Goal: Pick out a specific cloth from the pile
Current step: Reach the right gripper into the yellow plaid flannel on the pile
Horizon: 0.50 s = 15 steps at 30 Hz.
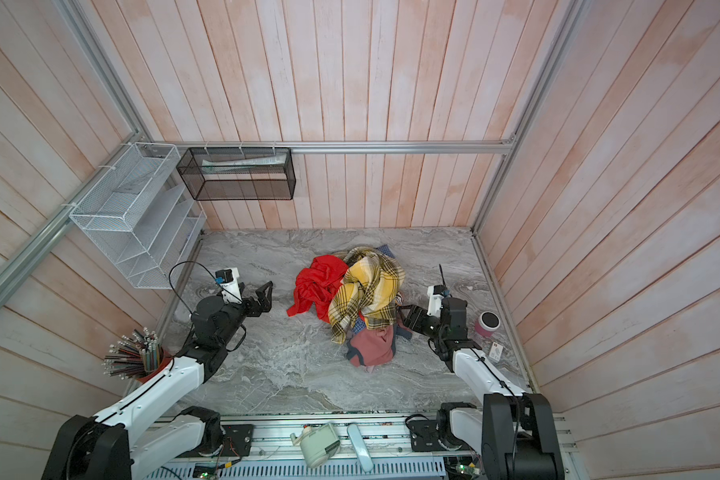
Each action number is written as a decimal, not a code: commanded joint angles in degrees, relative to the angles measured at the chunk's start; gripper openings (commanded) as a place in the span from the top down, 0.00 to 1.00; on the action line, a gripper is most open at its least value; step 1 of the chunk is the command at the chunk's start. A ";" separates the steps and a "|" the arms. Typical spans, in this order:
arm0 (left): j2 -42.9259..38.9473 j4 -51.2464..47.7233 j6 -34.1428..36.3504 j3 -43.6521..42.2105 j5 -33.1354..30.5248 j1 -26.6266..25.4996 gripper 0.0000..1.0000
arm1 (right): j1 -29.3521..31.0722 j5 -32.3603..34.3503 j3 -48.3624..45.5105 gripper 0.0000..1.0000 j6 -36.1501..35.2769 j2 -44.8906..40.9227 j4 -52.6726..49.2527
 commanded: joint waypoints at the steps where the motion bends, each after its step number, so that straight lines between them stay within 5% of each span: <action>1: 0.47 0.35 -0.14 0.68 0.40 -0.76 0.00 | 0.32 -2.01 0.28 0.31 1.53 3.05 2.02; 5: 0.01 -1.54 1.01 1.52 -0.39 -1.72 0.00 | 1.31 -2.22 4.30 0.41 -1.66 5.24 -3.35; 12: -0.13 -3.41 1.17 1.78 -1.10 -2.62 0.00 | 3.41 6.25 4.52 0.43 -1.19 -6.72 -10.41; 15: 0.07 -3.40 0.46 1.73 -2.35 -2.72 0.00 | 10.76 14.90 8.27 0.45 -6.82 -12.22 -15.51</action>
